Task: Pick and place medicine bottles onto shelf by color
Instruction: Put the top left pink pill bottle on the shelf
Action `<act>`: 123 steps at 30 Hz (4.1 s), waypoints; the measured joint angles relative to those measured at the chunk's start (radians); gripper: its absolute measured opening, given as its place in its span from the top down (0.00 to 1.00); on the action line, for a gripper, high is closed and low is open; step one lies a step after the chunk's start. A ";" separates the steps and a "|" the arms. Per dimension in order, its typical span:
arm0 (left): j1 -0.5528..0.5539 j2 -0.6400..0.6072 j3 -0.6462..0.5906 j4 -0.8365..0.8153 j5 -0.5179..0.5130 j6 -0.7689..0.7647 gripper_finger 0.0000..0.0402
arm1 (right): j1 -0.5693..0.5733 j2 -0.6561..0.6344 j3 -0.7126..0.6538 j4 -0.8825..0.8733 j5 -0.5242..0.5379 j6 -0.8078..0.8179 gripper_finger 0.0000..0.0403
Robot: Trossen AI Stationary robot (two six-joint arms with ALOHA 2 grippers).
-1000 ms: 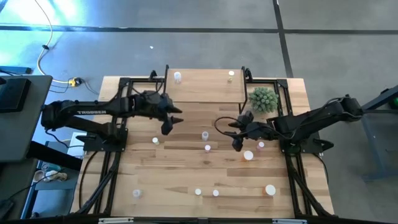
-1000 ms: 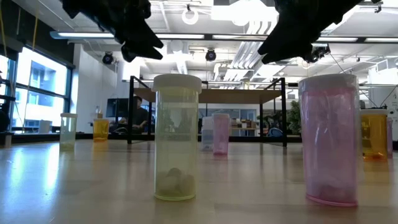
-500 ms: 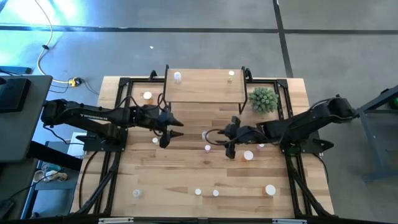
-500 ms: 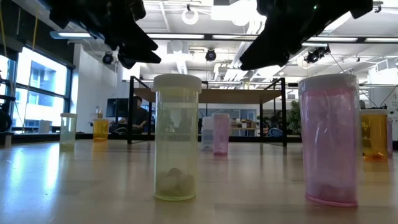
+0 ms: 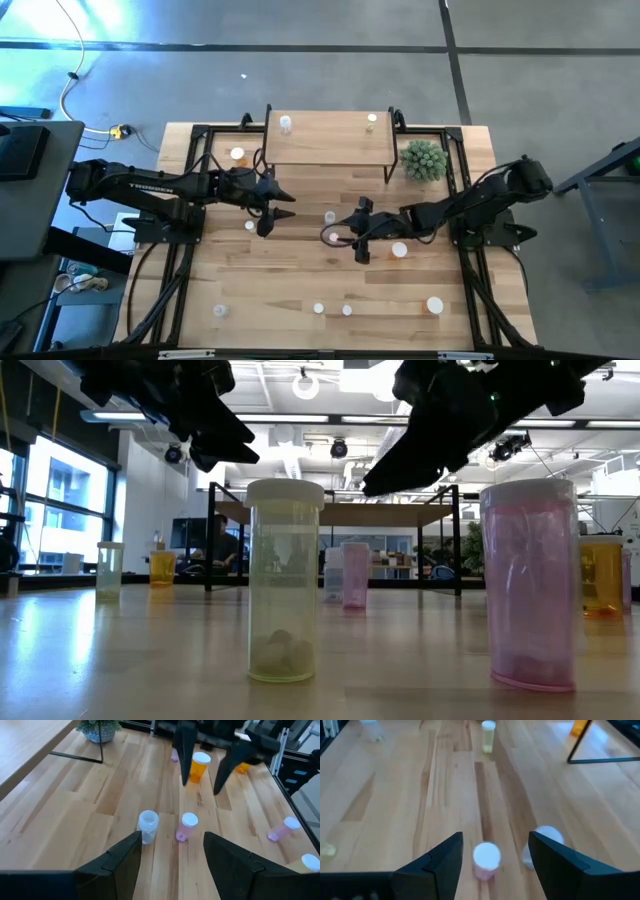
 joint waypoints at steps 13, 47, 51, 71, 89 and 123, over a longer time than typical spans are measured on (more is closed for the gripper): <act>-0.001 0.000 0.000 -0.003 0.004 0.000 0.50 | -0.027 0.138 0.000 0.111 -0.006 -0.044 0.46; -0.001 0.000 0.001 -0.026 0.004 0.000 0.50 | -0.037 0.209 0.001 0.164 -0.094 -0.013 0.59; -0.001 0.000 0.001 -0.026 0.004 0.000 0.50 | -0.037 0.209 0.001 0.157 -0.094 -0.012 0.62; 0.000 0.000 0.001 -0.025 -0.001 0.000 0.50 | -0.037 0.188 0.006 0.162 -0.107 -0.039 0.74; 0.001 0.000 0.001 -0.033 -0.004 0.027 0.50 | -0.273 -0.004 0.308 -0.132 0.006 -0.197 0.74; 0.001 0.000 0.001 -0.040 -0.004 0.027 0.50 | -0.688 0.058 0.529 -0.460 0.074 0.015 0.74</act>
